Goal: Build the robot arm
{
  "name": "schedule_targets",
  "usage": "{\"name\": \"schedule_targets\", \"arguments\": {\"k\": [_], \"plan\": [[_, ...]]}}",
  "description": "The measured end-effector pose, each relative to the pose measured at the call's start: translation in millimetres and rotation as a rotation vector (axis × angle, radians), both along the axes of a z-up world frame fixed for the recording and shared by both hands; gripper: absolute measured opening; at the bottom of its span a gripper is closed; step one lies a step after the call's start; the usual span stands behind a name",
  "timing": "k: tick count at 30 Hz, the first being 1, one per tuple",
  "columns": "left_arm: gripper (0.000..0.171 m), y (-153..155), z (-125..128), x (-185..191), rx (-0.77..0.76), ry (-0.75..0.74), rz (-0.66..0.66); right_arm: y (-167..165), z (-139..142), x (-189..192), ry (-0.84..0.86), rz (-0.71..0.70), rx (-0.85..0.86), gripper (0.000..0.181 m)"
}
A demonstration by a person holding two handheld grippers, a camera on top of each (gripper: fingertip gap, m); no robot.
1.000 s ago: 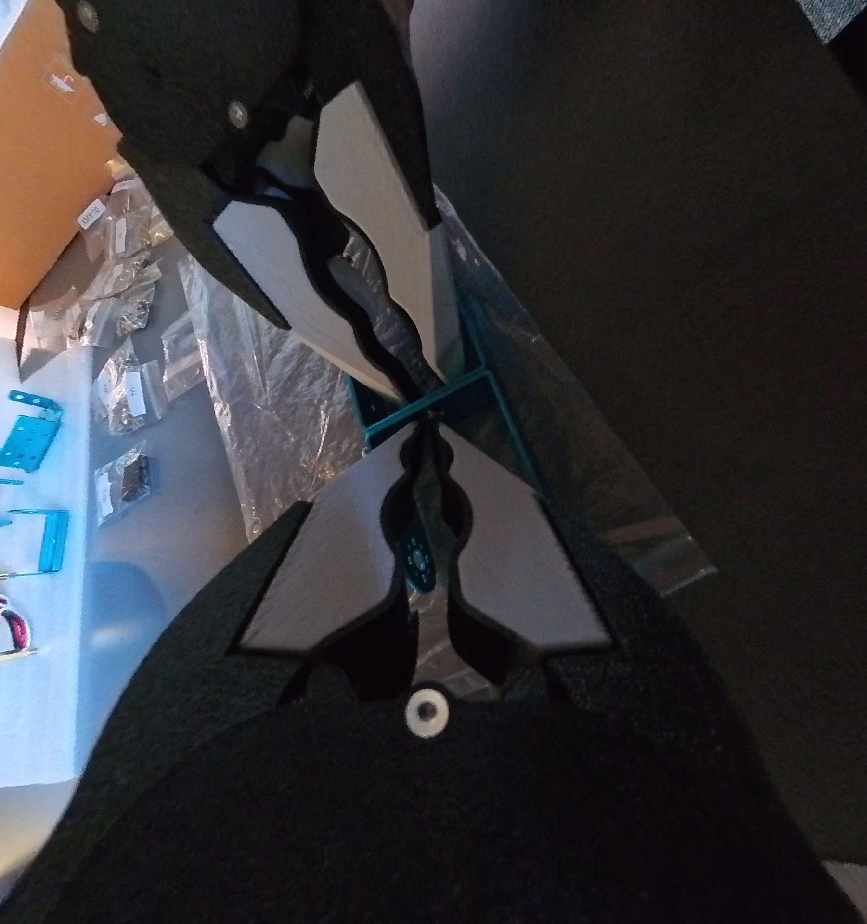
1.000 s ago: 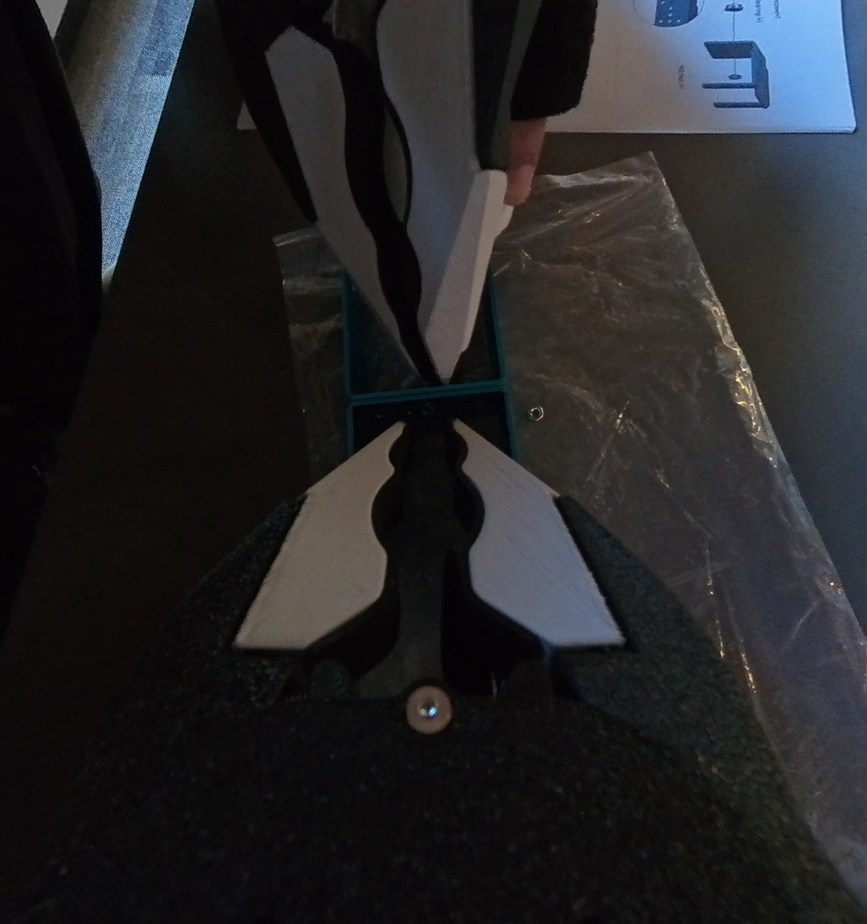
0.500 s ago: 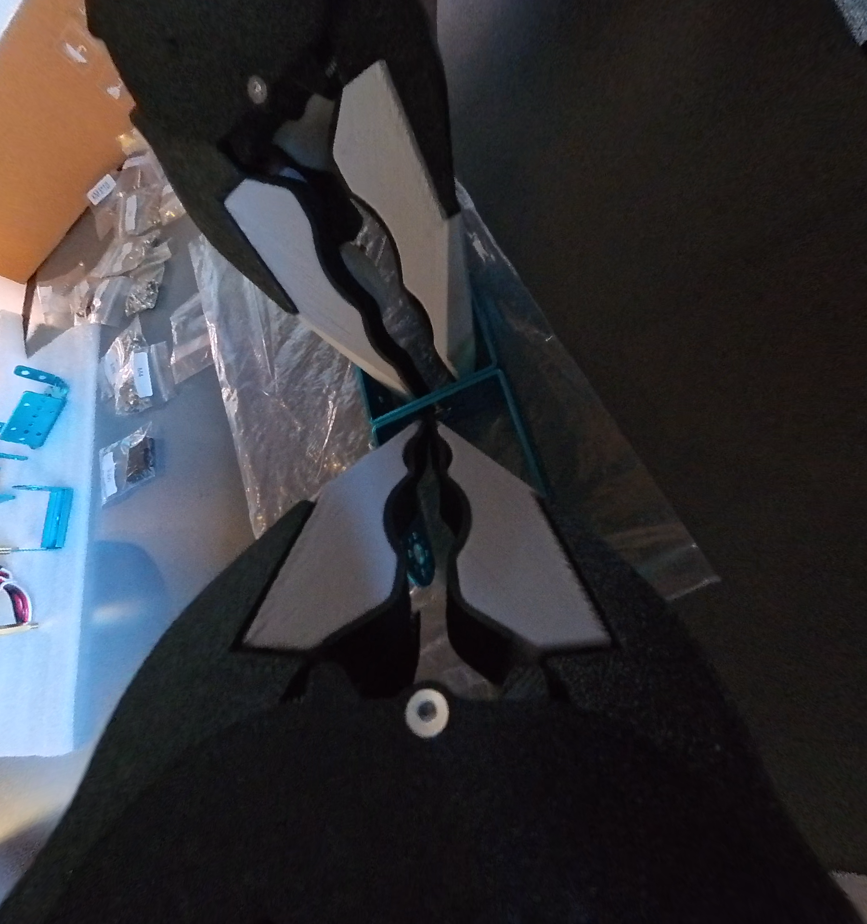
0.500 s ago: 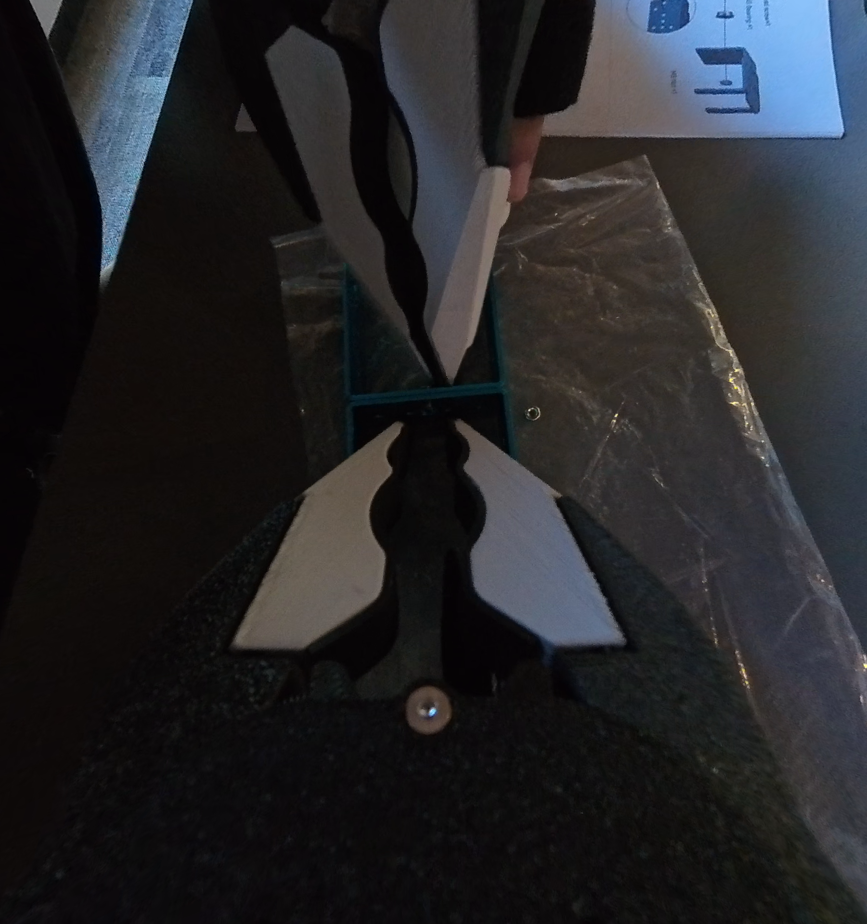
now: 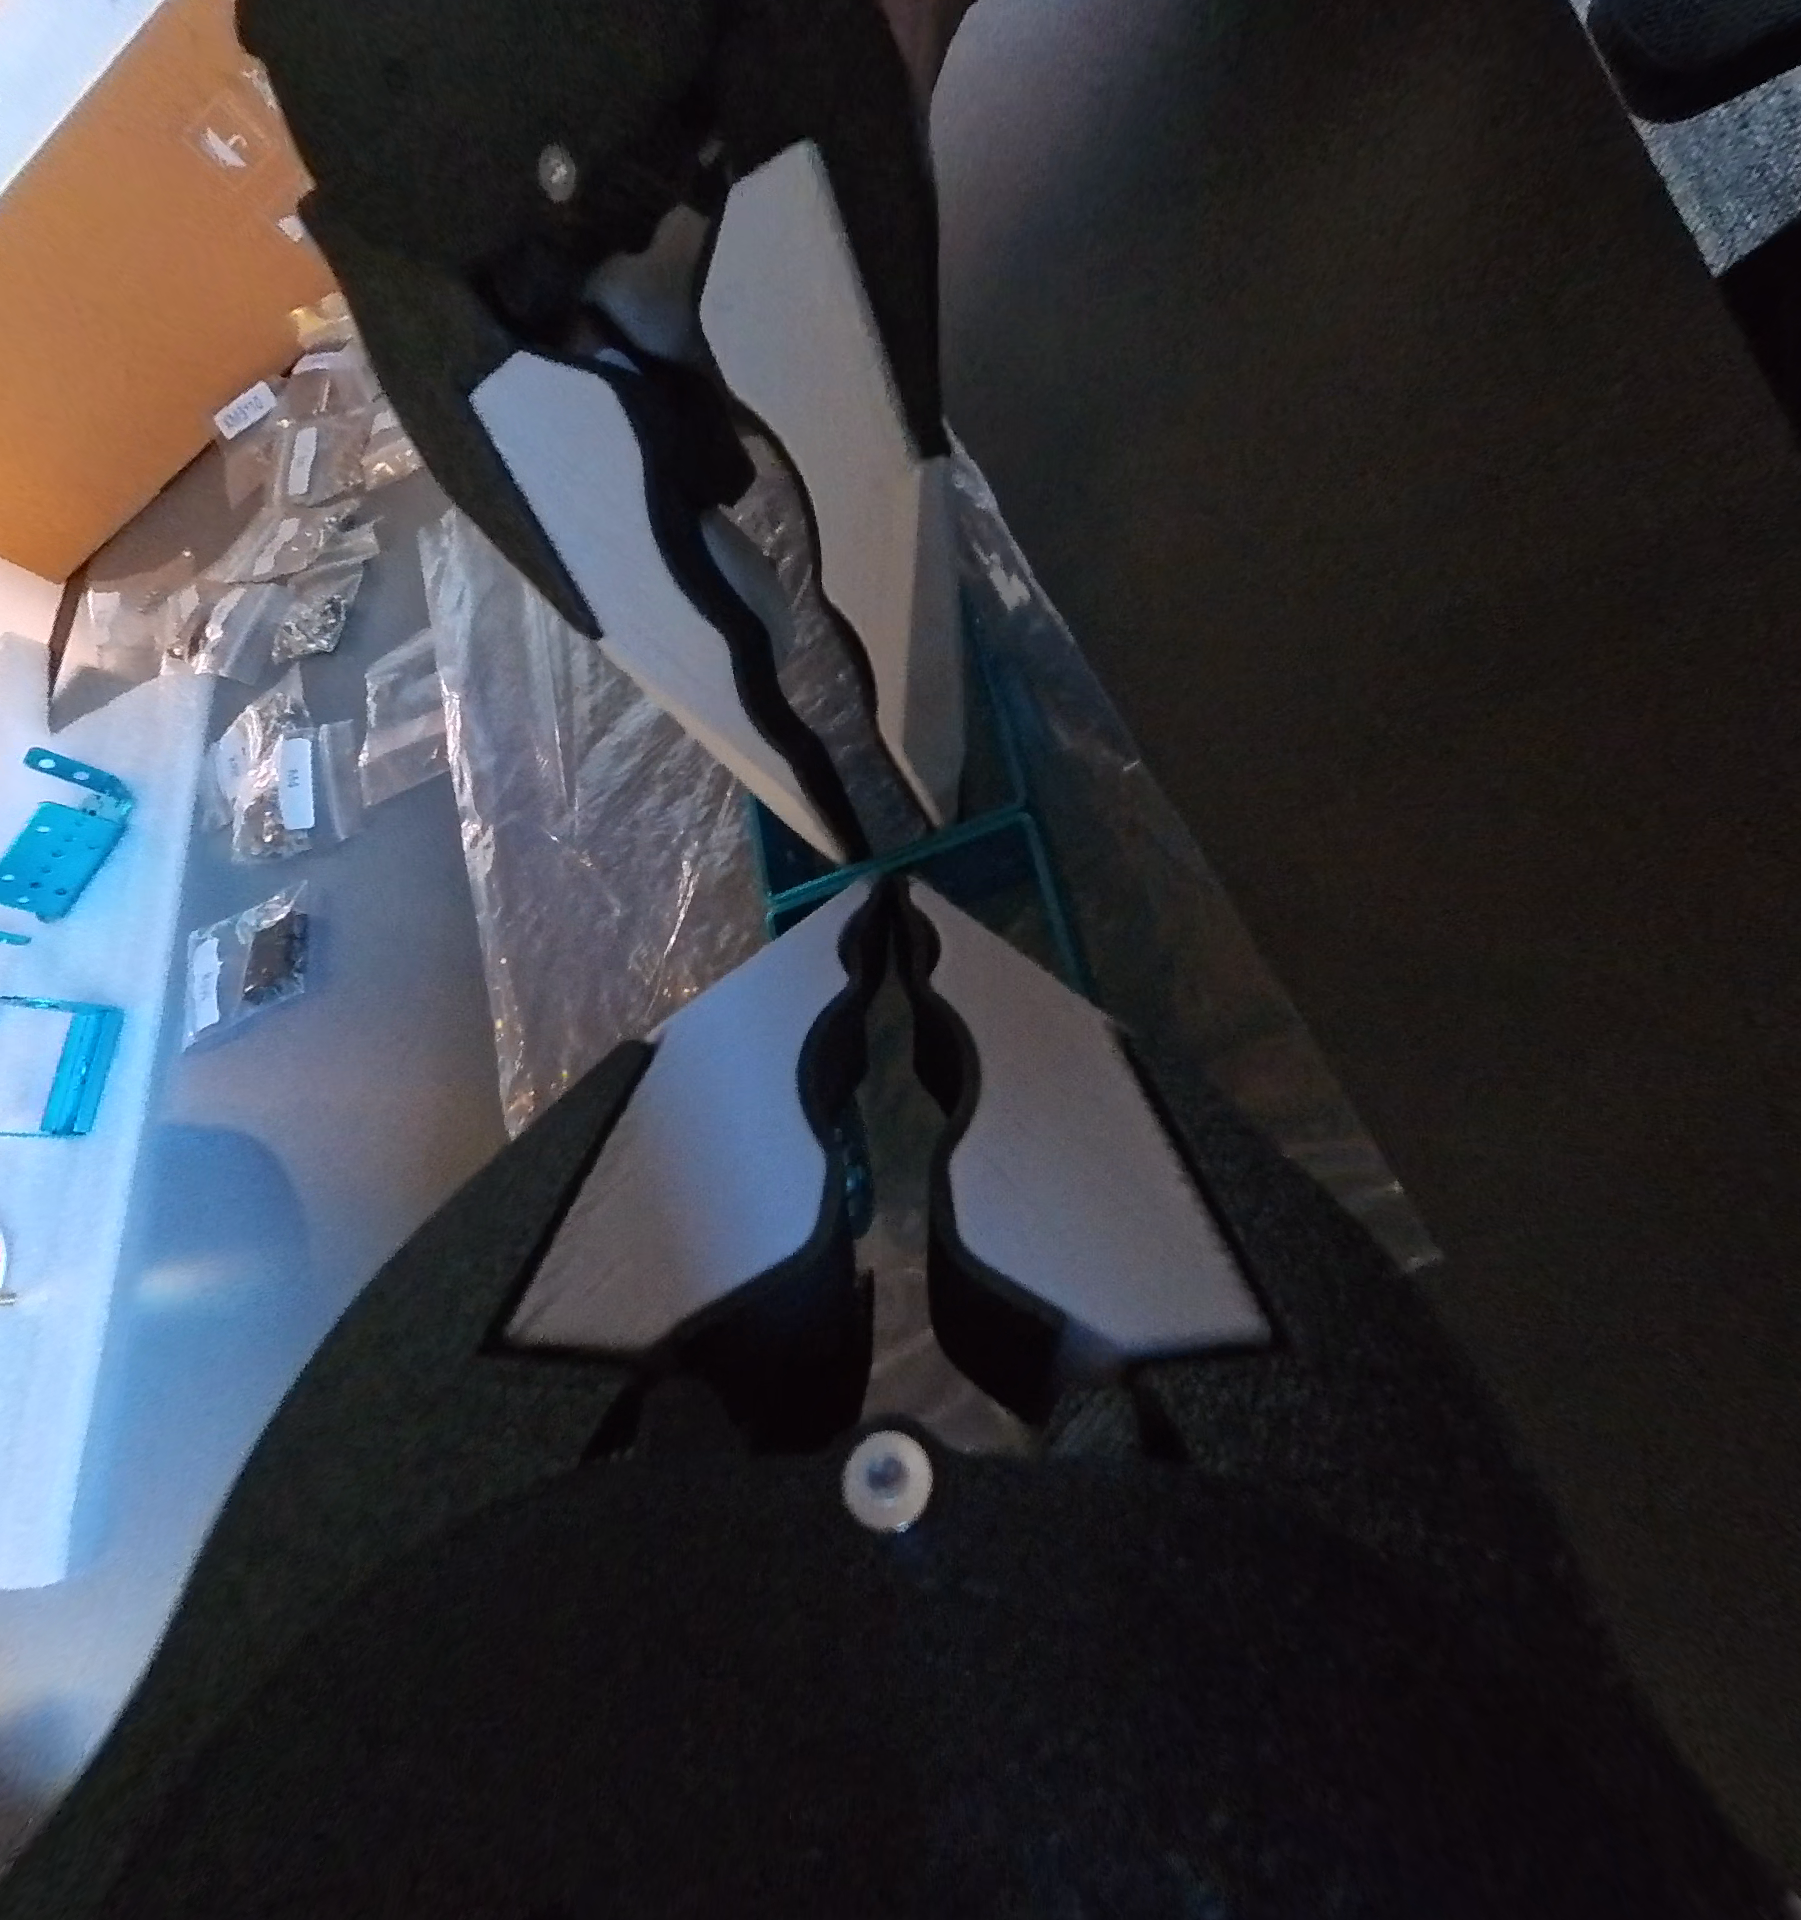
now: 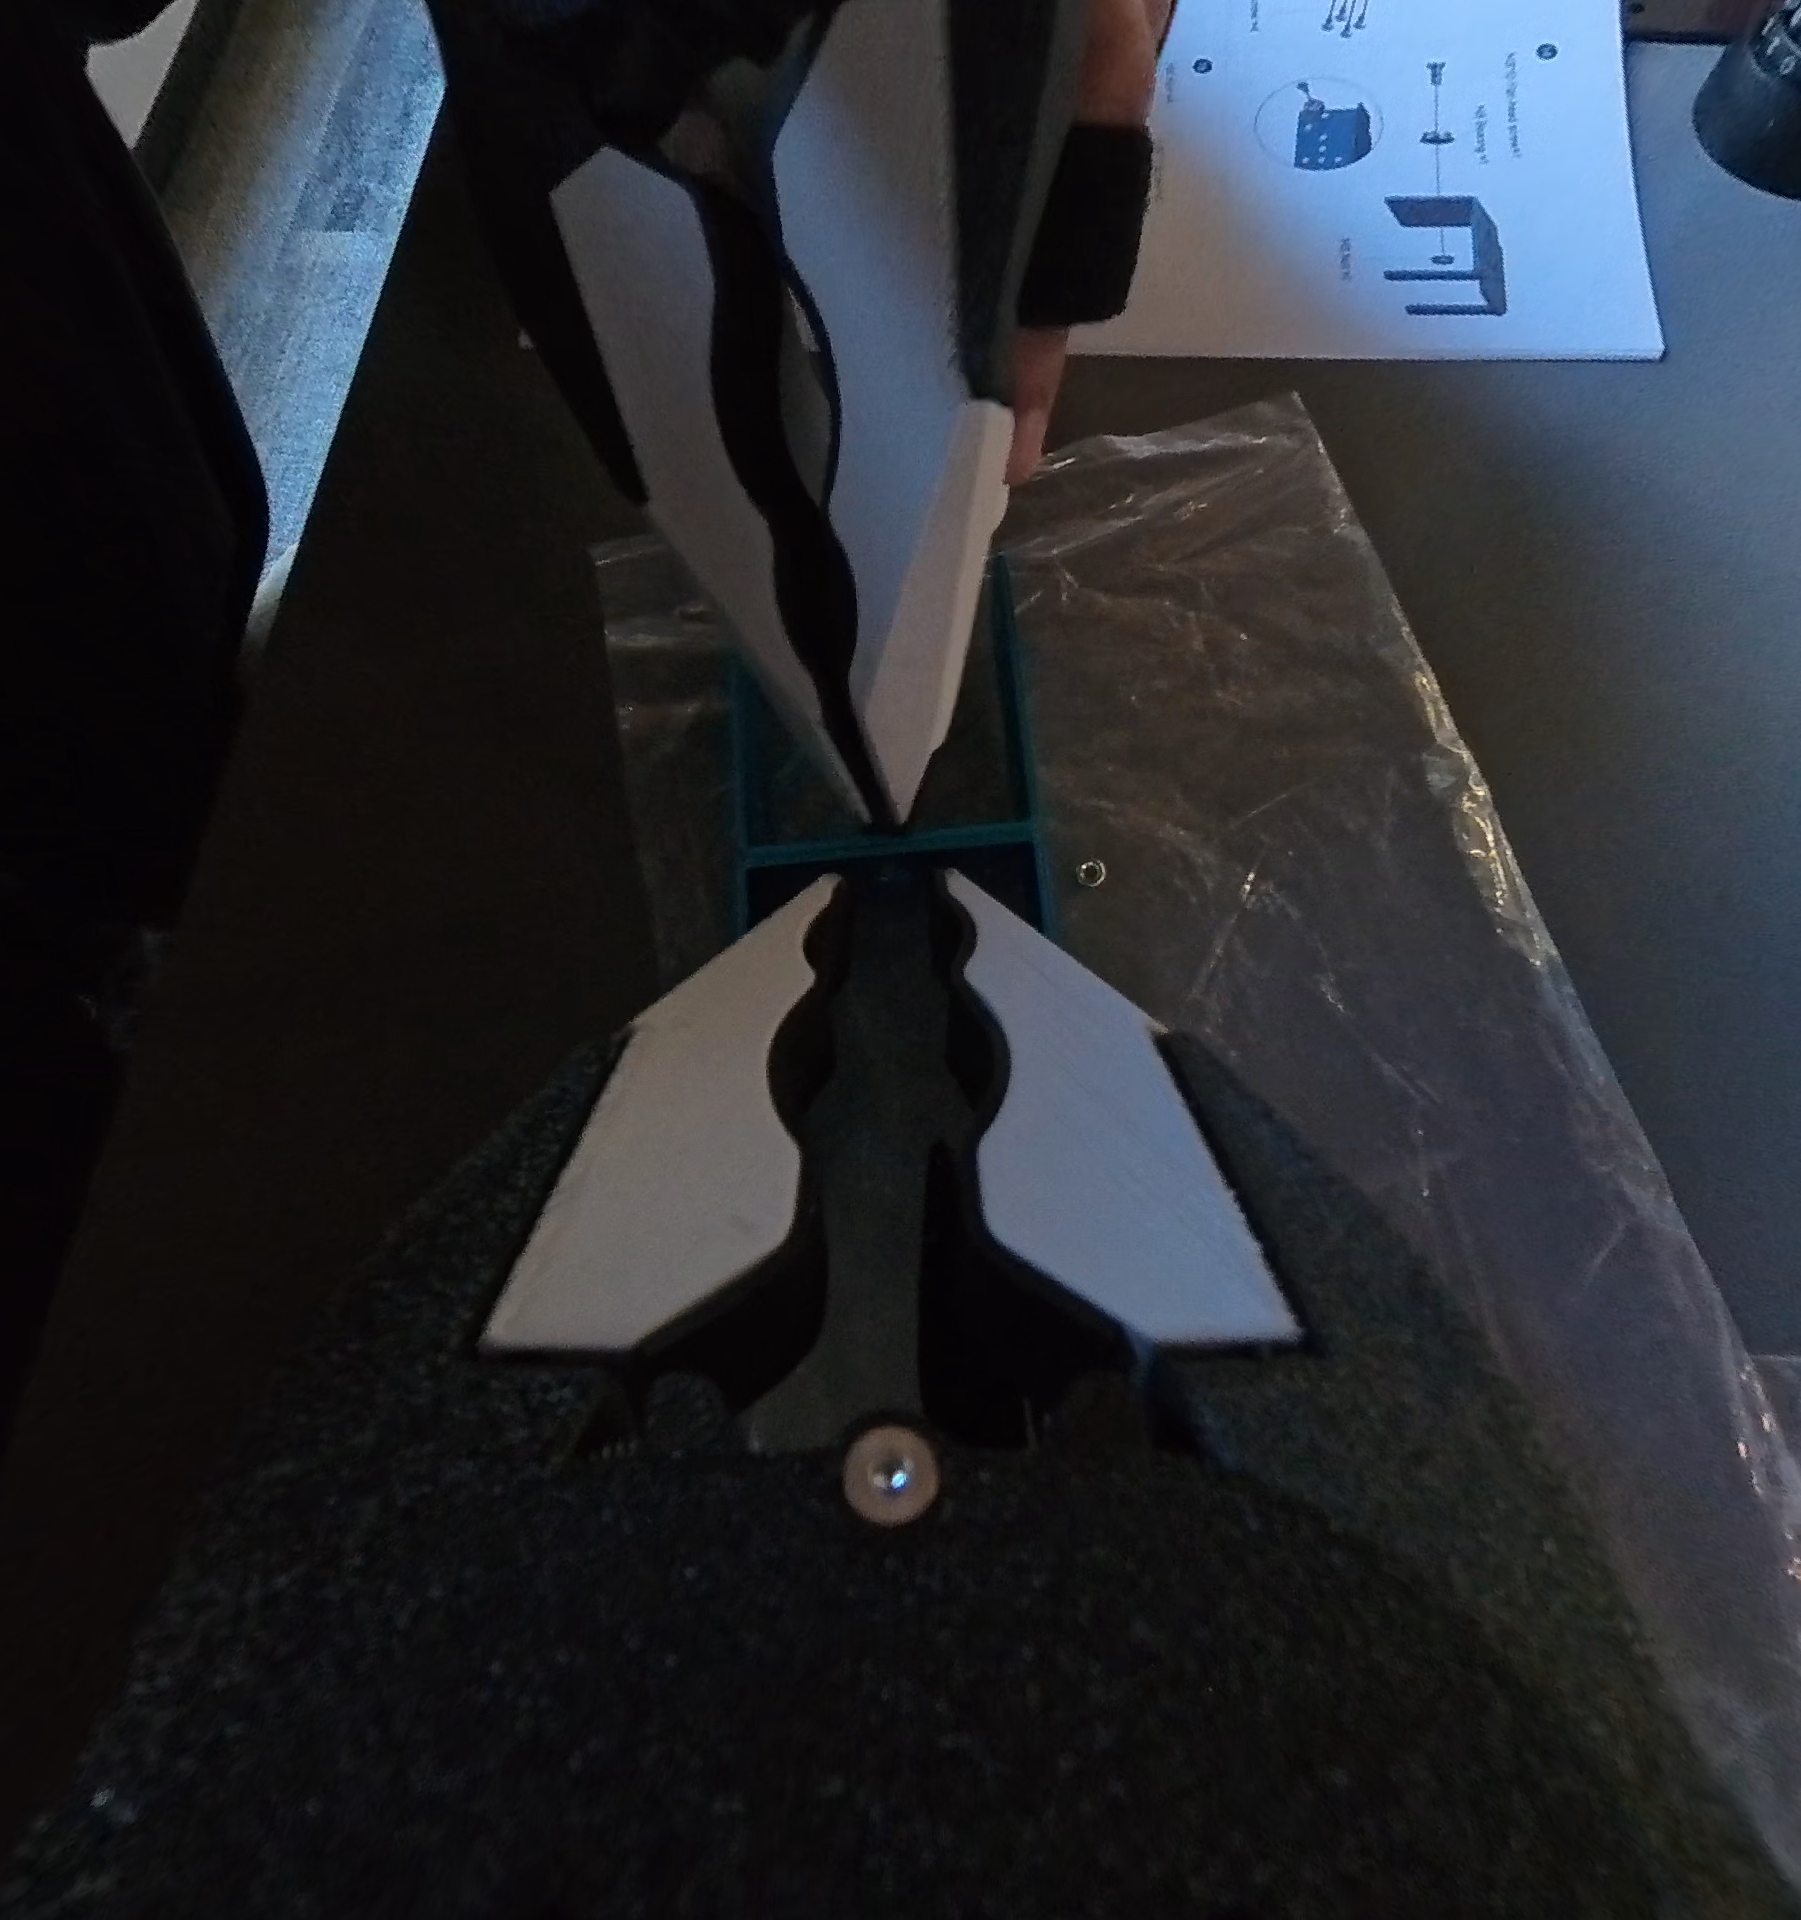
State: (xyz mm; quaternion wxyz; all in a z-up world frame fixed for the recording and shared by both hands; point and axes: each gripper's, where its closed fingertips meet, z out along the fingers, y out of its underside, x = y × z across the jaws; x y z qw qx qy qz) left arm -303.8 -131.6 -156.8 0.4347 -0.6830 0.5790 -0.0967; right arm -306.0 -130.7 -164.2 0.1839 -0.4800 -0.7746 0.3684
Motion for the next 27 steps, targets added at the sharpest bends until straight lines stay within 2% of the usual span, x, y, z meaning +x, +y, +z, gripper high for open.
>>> {"name": "schedule_targets", "arguments": {"k": [6,19,24,27], "plan": [[0.000,-0.1,0.7,-8.9,-0.021,-0.015,0.031,1.6,0.0,2.1,-0.005,0.000,0.005,0.013],[0.000,2.6,-5.9,-3.2,-0.021,0.004,0.047,-1.5,-4.6,-1.3,-0.021,0.004,0.012,0.012],[0.000,3.1,-4.4,-13.4,-0.039,0.013,0.131,0.6,0.4,2.0,-0.004,-0.004,0.024,0.015],[0.003,5.5,16.7,-29.4,-0.014,-0.053,0.280,2.7,20.3,6.7,0.069,-0.026,-0.026,0.016]]}}
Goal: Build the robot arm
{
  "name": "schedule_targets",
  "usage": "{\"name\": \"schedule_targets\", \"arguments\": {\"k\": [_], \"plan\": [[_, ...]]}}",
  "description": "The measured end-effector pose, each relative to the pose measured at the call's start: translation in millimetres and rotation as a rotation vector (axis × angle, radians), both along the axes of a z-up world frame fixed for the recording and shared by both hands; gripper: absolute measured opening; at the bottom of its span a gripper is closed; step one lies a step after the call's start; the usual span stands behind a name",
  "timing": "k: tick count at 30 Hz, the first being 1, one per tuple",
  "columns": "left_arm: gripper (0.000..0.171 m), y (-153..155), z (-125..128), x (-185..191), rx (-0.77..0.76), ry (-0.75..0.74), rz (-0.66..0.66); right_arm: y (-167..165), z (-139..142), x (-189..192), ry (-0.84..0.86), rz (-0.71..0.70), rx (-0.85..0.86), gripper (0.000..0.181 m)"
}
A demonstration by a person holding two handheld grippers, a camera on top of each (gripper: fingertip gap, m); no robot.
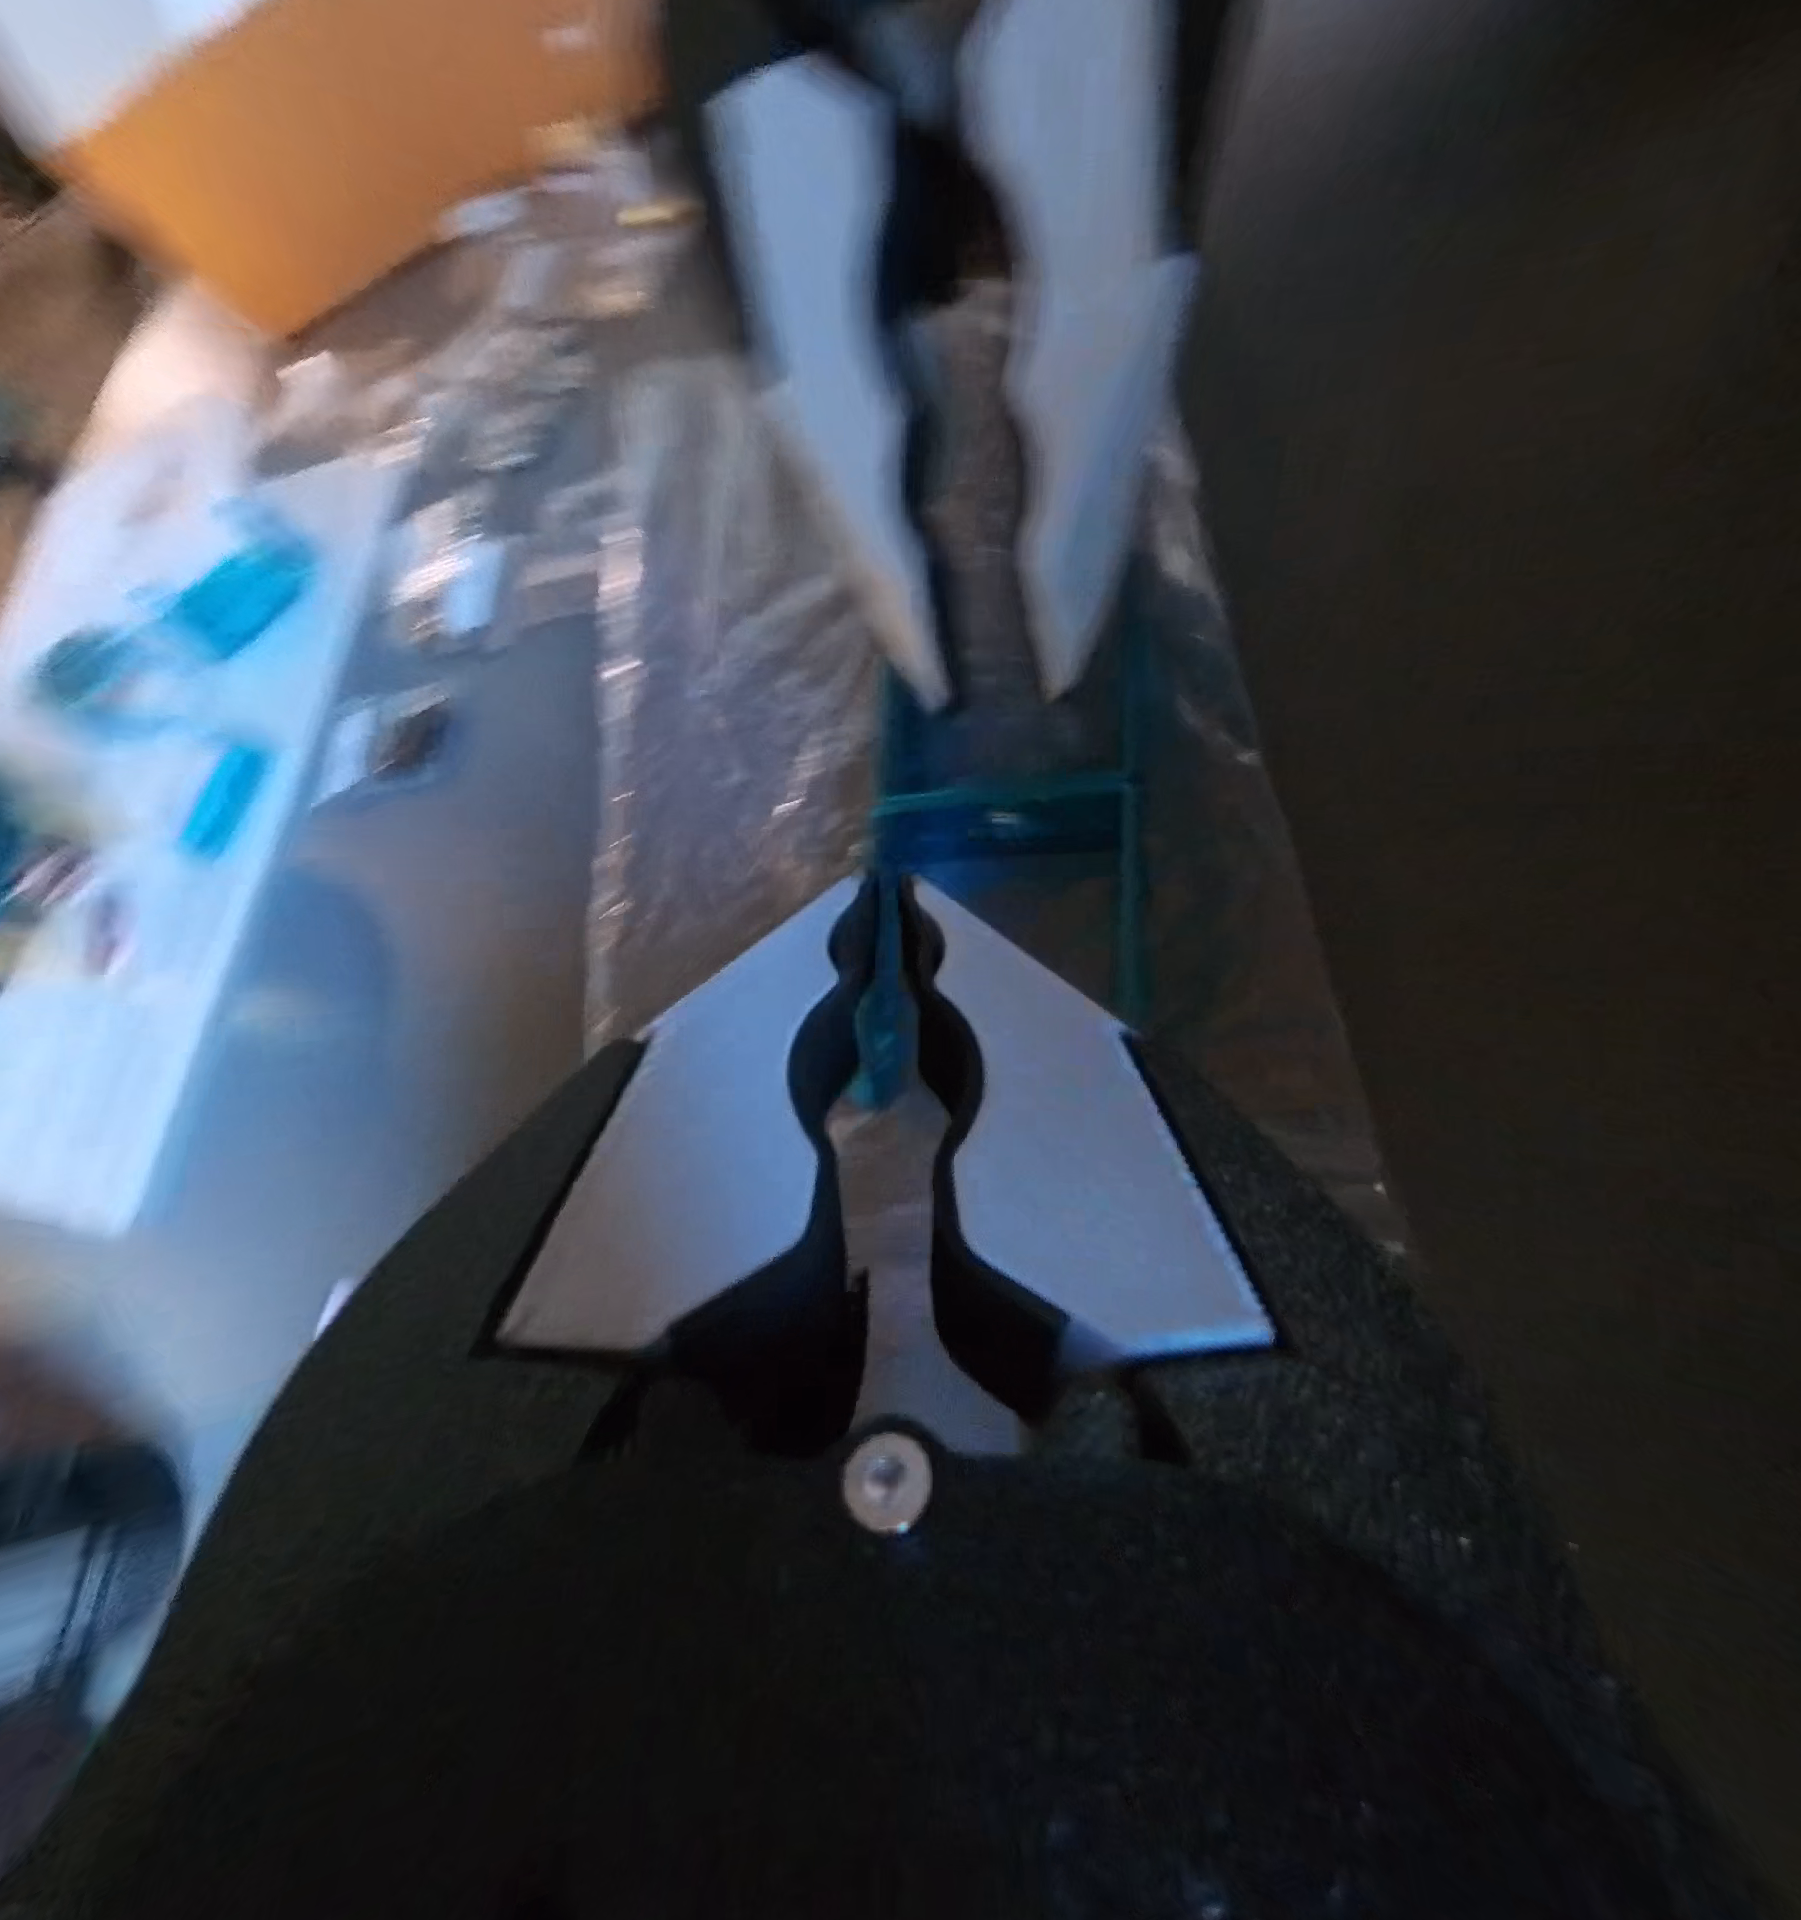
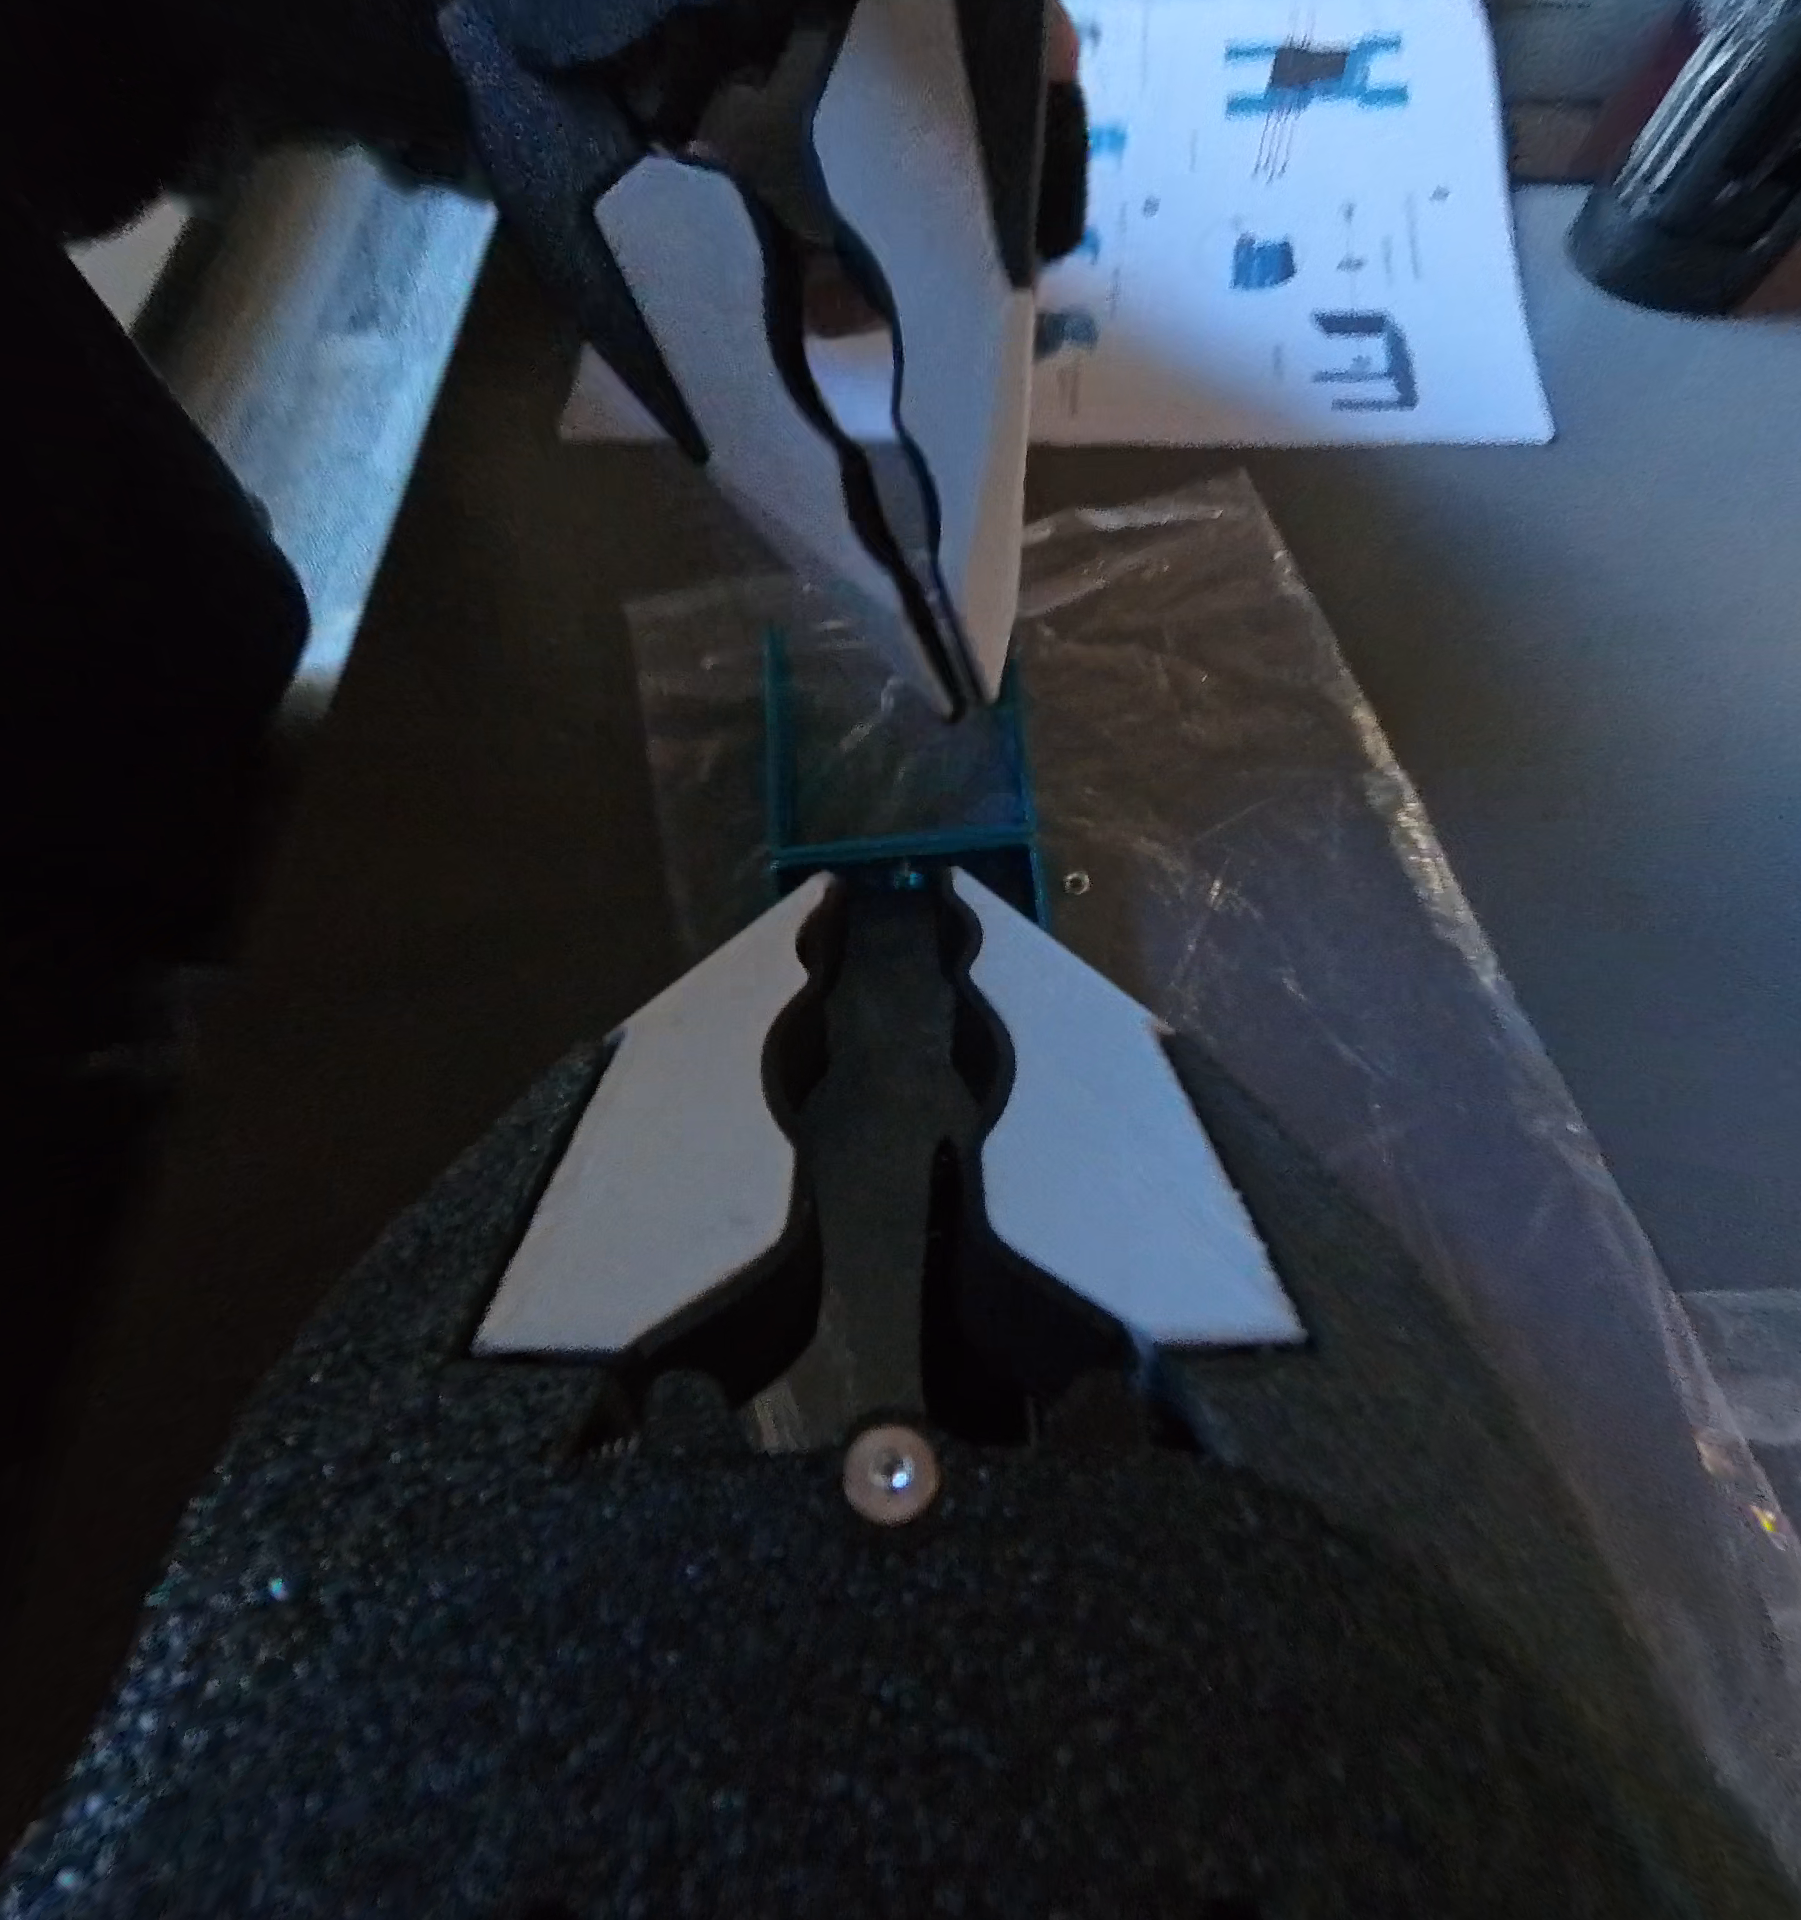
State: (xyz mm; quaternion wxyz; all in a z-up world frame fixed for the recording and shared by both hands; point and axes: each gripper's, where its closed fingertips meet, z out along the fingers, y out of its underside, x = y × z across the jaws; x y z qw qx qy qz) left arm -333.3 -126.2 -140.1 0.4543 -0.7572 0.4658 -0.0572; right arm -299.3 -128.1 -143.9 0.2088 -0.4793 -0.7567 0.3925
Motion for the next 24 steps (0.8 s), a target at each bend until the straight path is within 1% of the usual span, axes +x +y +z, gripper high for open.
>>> {"name": "schedule_targets", "arguments": {"k": [1,3,4,5,6,9,12,14,15,17,18,19,21,24], "plan": [[0.005,2.0,10.6,-10.4,0.008,-0.027,0.093,3.4,6.4,3.0,0.019,-0.009,-0.004,0.020],[0.034,-2.7,27.6,-29.3,-0.015,-0.125,0.295,15.6,13.8,12.1,0.030,-0.002,0.047,0.028],[0.038,-10.1,29.7,-33.6,-0.056,-0.185,0.382,23.4,16.8,15.7,0.033,0.011,0.086,0.028],[0.038,-18.4,29.7,-33.9,-0.082,-0.233,0.448,30.6,19.8,17.5,0.035,0.034,0.123,0.028],[0.038,-25.1,30.5,-32.4,-0.069,-0.278,0.512,36.5,22.2,17.4,0.036,0.072,0.154,0.027],[0.038,-42.4,37.1,-15.5,0.029,-0.410,0.669,57.7,21.2,3.1,0.010,0.182,0.221,0.025],[0.038,-55.5,52.0,10.9,0.109,-0.610,0.780,62.1,21.9,-17.8,-0.052,0.287,0.108,0.018],[0.035,-63.2,57.4,28.7,0.159,-0.682,0.806,56.4,13.5,-22.4,-0.136,0.379,0.082,0.022],[0.033,-66.5,56.9,33.4,0.184,-0.682,0.828,51.5,7.5,-21.9,-0.159,0.427,0.103,0.023],[0.031,-72.5,52.0,39.7,0.208,-0.639,0.860,42.3,-0.3,-25.0,-0.159,0.479,0.203,0.019],[0.032,-75.4,49.0,41.4,0.211,-0.599,0.869,36.8,-5.2,-22.4,-0.180,0.519,0.253,0.015],[0.032,-78.1,46.4,40.8,0.214,-0.554,0.885,34.6,-10.4,-22.0,-0.202,0.540,0.311,0.014],[0.031,-83.3,42.0,37.4,0.219,-0.476,0.916,35.4,-19.0,-25.4,-0.232,0.552,0.411,0.014],[0.032,-89.0,36.4,39.0,0.203,-0.441,0.912,31.5,-28.1,-27.3,-0.260,0.580,0.445,0.012]]}}
